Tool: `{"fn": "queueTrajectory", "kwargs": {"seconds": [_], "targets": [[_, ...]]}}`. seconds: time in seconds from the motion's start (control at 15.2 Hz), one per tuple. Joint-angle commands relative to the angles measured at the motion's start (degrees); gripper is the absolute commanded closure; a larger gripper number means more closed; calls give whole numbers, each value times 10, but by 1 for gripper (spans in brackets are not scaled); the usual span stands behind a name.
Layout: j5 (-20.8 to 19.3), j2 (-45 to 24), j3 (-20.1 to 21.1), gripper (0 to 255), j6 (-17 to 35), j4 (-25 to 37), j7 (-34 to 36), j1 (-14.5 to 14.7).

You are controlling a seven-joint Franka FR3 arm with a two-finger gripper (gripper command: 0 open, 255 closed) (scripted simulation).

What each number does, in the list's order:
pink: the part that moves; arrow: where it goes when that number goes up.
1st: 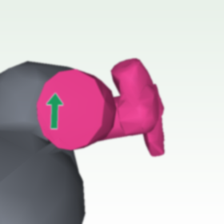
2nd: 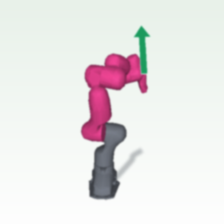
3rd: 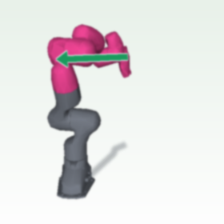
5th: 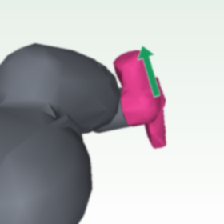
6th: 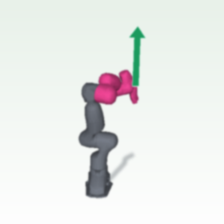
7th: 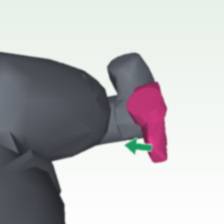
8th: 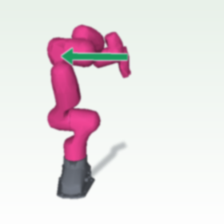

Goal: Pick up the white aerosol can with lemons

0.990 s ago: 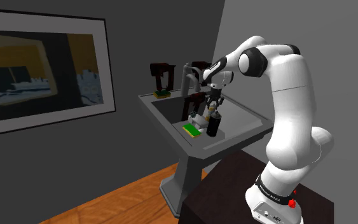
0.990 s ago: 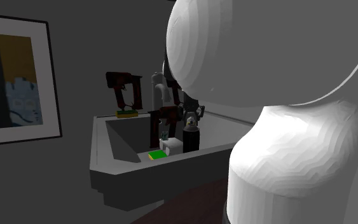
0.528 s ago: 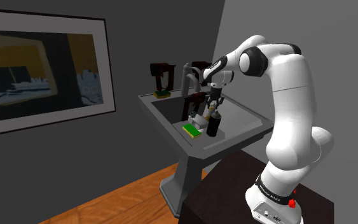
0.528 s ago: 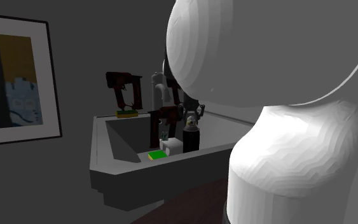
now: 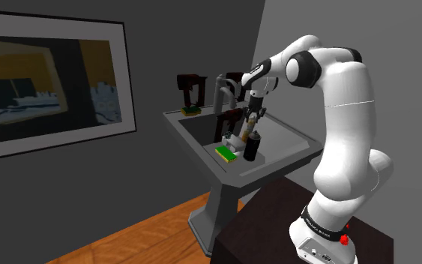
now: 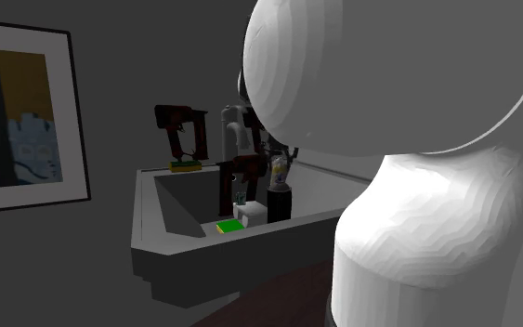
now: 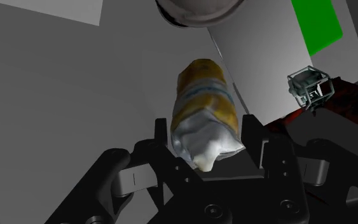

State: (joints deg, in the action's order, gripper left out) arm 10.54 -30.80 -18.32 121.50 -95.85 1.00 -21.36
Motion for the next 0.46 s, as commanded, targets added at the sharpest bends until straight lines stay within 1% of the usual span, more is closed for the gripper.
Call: {"fn": "queueTrajectory", "kwargs": {"seconds": [0.0,0.26,0.4], "targets": [[-3,8,-2,255,-12,4,2,1],[-9,23,-5,255,-36,14,5,3],[-9,23,-5,255,-37,15,5,3]]}}
